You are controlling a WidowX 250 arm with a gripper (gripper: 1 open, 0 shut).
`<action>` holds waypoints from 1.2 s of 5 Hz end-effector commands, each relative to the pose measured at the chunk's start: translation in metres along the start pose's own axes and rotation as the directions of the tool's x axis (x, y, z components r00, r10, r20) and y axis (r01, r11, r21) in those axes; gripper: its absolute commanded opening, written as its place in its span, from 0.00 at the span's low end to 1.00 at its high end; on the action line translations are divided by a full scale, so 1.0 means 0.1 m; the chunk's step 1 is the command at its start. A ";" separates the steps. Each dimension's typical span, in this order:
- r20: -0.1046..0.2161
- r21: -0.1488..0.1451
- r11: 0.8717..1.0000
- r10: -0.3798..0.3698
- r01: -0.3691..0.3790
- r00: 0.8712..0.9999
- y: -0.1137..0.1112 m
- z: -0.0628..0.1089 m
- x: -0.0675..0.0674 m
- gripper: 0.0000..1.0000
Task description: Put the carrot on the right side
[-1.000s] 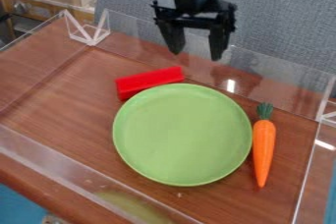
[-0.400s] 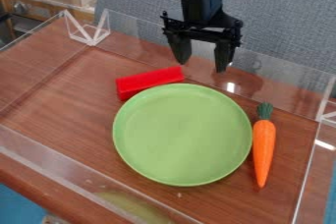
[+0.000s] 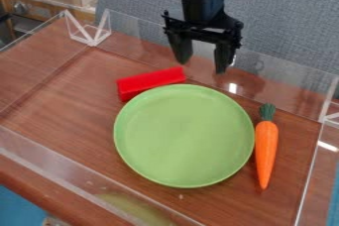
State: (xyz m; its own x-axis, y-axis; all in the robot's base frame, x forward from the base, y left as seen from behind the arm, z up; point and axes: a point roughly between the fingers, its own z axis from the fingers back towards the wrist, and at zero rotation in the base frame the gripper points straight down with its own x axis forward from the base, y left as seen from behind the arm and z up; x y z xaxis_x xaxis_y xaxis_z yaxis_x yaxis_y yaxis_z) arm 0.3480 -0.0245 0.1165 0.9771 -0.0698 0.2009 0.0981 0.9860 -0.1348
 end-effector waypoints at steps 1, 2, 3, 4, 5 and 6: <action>0.037 0.013 1.000 0.007 -0.008 0.999 0.09 0.14 0.01 1.00; 0.039 0.019 1.000 0.005 -0.006 0.999 0.14 0.15 0.00 1.00; 0.034 0.023 1.000 0.003 -0.004 0.999 0.16 0.12 0.03 1.00; 0.027 0.026 1.000 0.000 -0.001 1.000 0.18 0.08 0.06 1.00; 0.034 0.033 0.999 -0.009 0.008 0.999 0.18 0.07 0.13 1.00; 0.037 0.036 0.999 -0.016 0.014 0.999 0.18 0.05 0.20 1.00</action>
State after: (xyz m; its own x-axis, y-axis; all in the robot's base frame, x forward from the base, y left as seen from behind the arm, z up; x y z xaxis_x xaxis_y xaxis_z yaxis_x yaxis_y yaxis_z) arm 0.3624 -0.0091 0.1037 0.9802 -0.0799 0.1809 0.1003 0.9892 -0.1065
